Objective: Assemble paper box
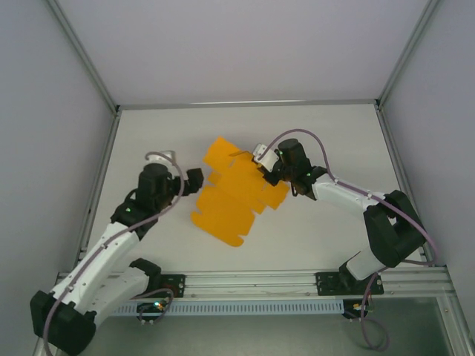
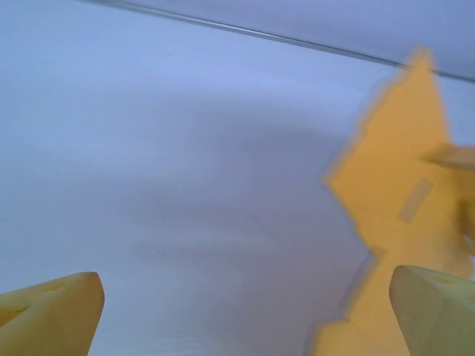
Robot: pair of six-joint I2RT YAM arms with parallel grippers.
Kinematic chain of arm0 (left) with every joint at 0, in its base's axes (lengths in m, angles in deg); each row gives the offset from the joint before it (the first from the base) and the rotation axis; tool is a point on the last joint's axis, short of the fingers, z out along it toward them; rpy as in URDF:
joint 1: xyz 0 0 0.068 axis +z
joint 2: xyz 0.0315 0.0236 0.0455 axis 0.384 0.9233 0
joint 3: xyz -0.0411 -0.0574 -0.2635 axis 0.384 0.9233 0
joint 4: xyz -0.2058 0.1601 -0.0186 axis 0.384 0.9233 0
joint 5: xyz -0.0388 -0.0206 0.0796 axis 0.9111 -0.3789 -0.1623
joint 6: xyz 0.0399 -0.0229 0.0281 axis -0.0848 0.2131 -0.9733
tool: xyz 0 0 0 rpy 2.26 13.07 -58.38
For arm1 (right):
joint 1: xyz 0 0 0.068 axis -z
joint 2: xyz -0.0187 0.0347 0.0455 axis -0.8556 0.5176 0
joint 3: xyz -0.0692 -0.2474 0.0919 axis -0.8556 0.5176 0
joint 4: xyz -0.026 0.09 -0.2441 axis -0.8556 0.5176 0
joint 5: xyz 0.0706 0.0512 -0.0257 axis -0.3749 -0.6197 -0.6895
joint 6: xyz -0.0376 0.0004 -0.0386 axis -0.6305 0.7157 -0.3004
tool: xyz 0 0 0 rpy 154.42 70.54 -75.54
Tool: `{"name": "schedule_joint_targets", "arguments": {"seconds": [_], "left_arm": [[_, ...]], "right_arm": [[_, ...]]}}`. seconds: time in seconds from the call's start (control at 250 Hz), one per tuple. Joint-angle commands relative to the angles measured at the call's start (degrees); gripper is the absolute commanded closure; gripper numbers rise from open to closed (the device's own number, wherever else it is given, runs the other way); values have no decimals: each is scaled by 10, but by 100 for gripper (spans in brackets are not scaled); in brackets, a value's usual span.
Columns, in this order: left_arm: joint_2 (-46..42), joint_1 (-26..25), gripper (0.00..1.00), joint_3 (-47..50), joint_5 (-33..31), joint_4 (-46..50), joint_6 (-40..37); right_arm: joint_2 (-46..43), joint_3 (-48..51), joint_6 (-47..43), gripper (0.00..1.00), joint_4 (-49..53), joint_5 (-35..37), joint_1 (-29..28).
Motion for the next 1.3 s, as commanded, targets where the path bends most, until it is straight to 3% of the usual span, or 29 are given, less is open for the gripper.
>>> {"name": "schedule_joint_targets", "arguments": {"seconds": [0.0,0.28,0.487,0.739,0.855,1.298], "left_arm": [[23,60,0,-1,72,53,41],[107,52,1,24,262,-109,-7],[180,30,22,2,272,-114,-31],[251,-24,33,-24,287,-157,-41],[275,-26,46,-38,276,-150,-41],[296,-26,60,1,260,-245,35]], "right_arm": [[-17,1,5,100,-7,-17,3],[-16,-8,9,100,-6,-24,2],[-23,-14,12,100,-17,-29,3],[-26,-17,13,100,-19,-48,2],[-32,-10,11,100,-21,-48,2],[-76,22,-51,100,-10,-1,-62]]}}
